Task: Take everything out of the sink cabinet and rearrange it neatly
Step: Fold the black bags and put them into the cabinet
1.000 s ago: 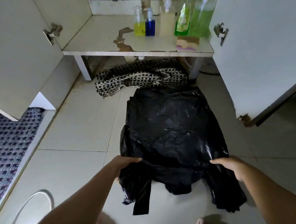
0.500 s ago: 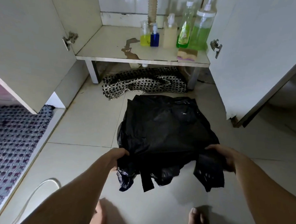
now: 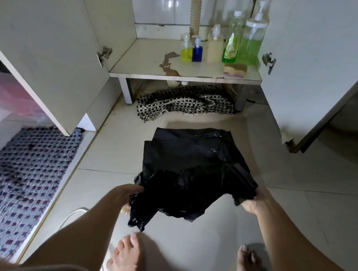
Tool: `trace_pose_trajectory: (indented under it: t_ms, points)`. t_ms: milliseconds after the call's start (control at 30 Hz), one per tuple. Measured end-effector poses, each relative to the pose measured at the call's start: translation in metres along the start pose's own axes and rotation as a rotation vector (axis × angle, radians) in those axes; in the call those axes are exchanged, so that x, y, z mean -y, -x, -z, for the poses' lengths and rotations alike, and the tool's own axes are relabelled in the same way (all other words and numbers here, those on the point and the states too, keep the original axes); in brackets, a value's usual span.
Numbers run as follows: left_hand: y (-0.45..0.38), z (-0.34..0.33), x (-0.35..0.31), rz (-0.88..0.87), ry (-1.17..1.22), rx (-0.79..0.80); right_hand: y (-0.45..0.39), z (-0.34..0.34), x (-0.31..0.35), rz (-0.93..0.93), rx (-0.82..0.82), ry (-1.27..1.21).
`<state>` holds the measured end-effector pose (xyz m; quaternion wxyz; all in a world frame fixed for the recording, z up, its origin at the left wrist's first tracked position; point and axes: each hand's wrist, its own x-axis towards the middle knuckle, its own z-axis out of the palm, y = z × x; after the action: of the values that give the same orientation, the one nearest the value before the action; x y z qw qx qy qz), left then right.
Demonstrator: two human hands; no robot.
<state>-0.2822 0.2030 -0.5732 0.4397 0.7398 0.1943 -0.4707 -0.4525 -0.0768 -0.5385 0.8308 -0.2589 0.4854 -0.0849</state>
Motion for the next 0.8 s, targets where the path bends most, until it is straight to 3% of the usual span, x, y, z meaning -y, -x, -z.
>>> trace_pose_trajectory:
  t_ms: [100, 200, 367, 500, 567, 667, 700, 800]
  points:
    - [0.003, 0.007, -0.002, -0.014, 0.034, -0.003, -0.012, -0.004, 0.003, 0.013, -0.045, -0.170]
    - [0.007, 0.013, -0.019, -0.164, 0.099, 0.016, -0.027, -0.006, 0.013, 0.005, -0.090, -0.343]
    - [0.002, 0.048, -0.074, -0.385, 0.574, 0.187, -0.072, -0.014, 0.046, -0.014, -0.097, -0.420]
    - [-0.035, 0.047, -0.104, -0.558, 0.679, 0.211, -0.106, -0.040, 0.071, 0.012, -0.074, -0.496]
    - [-0.056, 0.030, -0.104, -0.584, 0.579, 0.098, -0.108, -0.054, 0.073, 0.049, -0.049, -0.437]
    - [-0.076, -0.001, -0.093, -0.547, 0.043, -0.205, -0.125, -0.059, 0.077, -0.032, 0.129, -0.463]
    - [-0.082, -0.007, -0.089, -0.513, -0.068, -0.242, -0.129, -0.062, 0.080, -0.021, 0.137, -0.429]
    - [-0.097, -0.012, -0.088, -0.435, -0.035, -0.182, -0.137, -0.063, 0.094, 0.071, 0.101, -0.096]
